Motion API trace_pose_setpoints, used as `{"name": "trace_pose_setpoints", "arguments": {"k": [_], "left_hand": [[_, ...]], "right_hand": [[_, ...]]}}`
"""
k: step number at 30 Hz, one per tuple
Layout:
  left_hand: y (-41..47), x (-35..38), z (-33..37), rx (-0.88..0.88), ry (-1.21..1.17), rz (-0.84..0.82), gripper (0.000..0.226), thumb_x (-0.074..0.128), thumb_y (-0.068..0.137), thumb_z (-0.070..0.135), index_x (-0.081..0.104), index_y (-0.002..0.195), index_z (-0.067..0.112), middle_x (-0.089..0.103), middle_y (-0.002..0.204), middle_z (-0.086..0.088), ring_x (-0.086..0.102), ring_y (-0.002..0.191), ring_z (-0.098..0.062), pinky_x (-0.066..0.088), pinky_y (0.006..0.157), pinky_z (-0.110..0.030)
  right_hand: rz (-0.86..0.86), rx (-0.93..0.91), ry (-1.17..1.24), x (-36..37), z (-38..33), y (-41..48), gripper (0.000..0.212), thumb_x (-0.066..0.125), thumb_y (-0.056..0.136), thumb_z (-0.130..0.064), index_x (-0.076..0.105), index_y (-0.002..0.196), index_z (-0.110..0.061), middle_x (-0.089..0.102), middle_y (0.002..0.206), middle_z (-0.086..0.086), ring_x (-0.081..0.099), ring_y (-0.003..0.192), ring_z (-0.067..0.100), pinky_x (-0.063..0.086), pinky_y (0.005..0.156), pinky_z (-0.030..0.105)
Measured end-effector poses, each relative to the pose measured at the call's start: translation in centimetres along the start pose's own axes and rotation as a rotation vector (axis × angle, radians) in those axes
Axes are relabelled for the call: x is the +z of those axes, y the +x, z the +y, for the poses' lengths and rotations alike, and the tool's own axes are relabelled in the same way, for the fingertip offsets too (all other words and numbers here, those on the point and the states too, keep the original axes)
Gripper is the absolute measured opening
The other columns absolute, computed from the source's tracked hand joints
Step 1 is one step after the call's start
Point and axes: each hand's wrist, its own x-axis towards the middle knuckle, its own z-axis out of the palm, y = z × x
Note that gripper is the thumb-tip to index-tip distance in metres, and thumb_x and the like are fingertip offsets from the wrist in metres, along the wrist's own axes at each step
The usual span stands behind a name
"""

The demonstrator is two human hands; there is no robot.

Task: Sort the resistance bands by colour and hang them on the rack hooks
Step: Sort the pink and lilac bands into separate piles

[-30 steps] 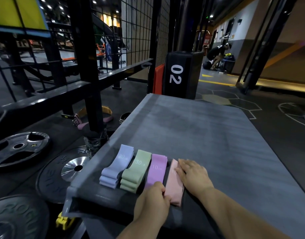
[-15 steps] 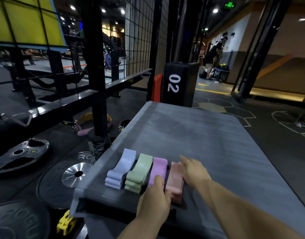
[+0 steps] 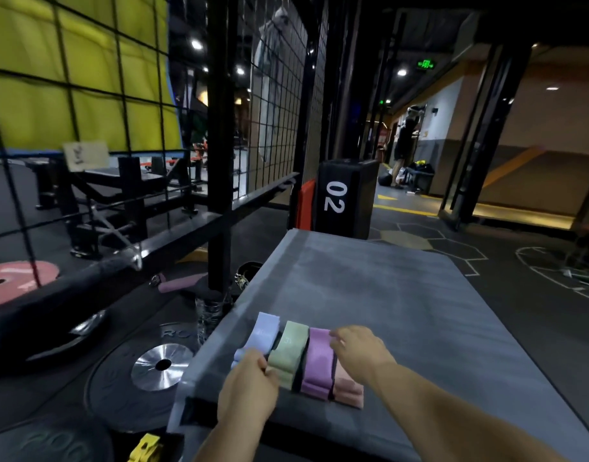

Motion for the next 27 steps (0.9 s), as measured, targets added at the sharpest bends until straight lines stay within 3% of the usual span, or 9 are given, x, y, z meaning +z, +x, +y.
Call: {"name": "trace_pose_setpoints", "arguments": {"k": [4, 6, 8, 12, 17, 20, 23, 27], "left_hand": [[2.5, -2.0, -0.8, -0.138, -0.054, 0.037, 0.010, 0.053, 0.089, 0.030, 0.053, 0.092, 0.021, 0.064, 0.098, -0.005, 0.061, 0.088, -0.027, 0.051, 0.071, -0.032], [3.5, -2.6, -1.3, -0.169, -0.003, 0.033, 0.018, 0.053, 0.090, 0.028, 0.058, 0.102, 0.016, 0.063, 0.111, -0.010, 0.060, 0.099, -0.030, 0.048, 0.077, -0.031], [4.1, -2.8, -1.8, -0.191, 0.026, 0.006, 0.029, 0.055, 0.090, 0.029, 0.056, 0.116, 0.016, 0.058, 0.121, -0.011, 0.057, 0.109, -0.030, 0.044, 0.079, -0.031], [4.6, -2.3, -2.4, -0.217, 0.140, -0.018, 0.043, 0.061, 0.086, 0.031, 0.051, 0.126, 0.018, 0.053, 0.126, -0.007, 0.055, 0.115, -0.026, 0.043, 0.084, -0.030], [5.4, -1.0, -3.1, -0.247, 0.044, -0.105, 0.066, 0.074, 0.054, 0.049, 0.055, 0.111, 0.020, 0.061, 0.104, -0.004, 0.065, 0.093, -0.024, 0.055, 0.078, -0.035], [5.7, -0.2, -3.6, -0.240, 0.089, -0.098, 0.071, 0.076, 0.057, 0.058, 0.052, 0.113, 0.022, 0.058, 0.107, -0.001, 0.064, 0.099, -0.022, 0.053, 0.082, -0.035], [5.9, 0.0, -3.3, -0.216, 0.108, -0.082, 0.070, 0.071, 0.061, 0.062, 0.051, 0.115, 0.023, 0.055, 0.113, 0.000, 0.060, 0.107, -0.023, 0.049, 0.086, -0.034], [6.6, 0.3, -3.3, -0.202, 0.029, -0.070, 0.054, 0.067, 0.062, 0.056, 0.054, 0.104, 0.023, 0.058, 0.103, 0.003, 0.062, 0.102, -0.024, 0.050, 0.081, -0.034]], "right_hand": [[-0.017, -0.085, -0.018, -0.3, -3.4, 0.0, 0.035, 0.041, 0.099, -0.035, 0.060, 0.127, -0.029, 0.058, 0.133, -0.001, 0.051, 0.122, 0.025, 0.043, 0.098, 0.034], [-0.027, -0.131, -0.029, -0.1, -5.2, 0.1, 0.034, 0.043, 0.099, -0.036, 0.059, 0.129, -0.031, 0.058, 0.133, -0.002, 0.052, 0.121, 0.025, 0.042, 0.099, 0.032], [-0.030, -0.169, 0.002, 0.3, -6.8, 0.7, 0.032, 0.045, 0.098, -0.033, 0.062, 0.125, -0.035, 0.060, 0.131, -0.003, 0.055, 0.119, 0.023, 0.043, 0.100, 0.030], [-0.137, -0.241, 0.005, 1.5, -9.8, 2.1, 0.037, 0.043, 0.099, -0.026, 0.057, 0.132, -0.030, 0.051, 0.141, -0.005, 0.049, 0.128, 0.022, 0.041, 0.105, 0.033], [-0.274, -0.280, -0.185, 1.4, -11.5, 4.0, 0.051, 0.044, 0.095, -0.019, 0.039, 0.142, -0.039, 0.049, 0.143, -0.010, 0.047, 0.129, 0.022, 0.046, 0.099, 0.036], [-0.346, -0.291, -0.264, 1.5, -11.7, 4.8, 0.056, 0.046, 0.096, -0.017, 0.031, 0.149, -0.031, 0.037, 0.151, -0.014, 0.042, 0.134, 0.021, 0.041, 0.100, 0.035], [-0.364, -0.314, -0.241, 1.4, -11.6, 6.0, 0.054, 0.041, 0.096, -0.011, 0.035, 0.149, -0.021, 0.046, 0.147, -0.003, 0.047, 0.130, 0.024, 0.041, 0.105, 0.037], [-0.290, -0.287, -0.043, 2.1, -10.7, 7.7, 0.045, 0.048, 0.094, -0.012, 0.053, 0.136, -0.029, 0.057, 0.134, 0.002, 0.052, 0.124, 0.023, 0.041, 0.094, 0.025]]}}
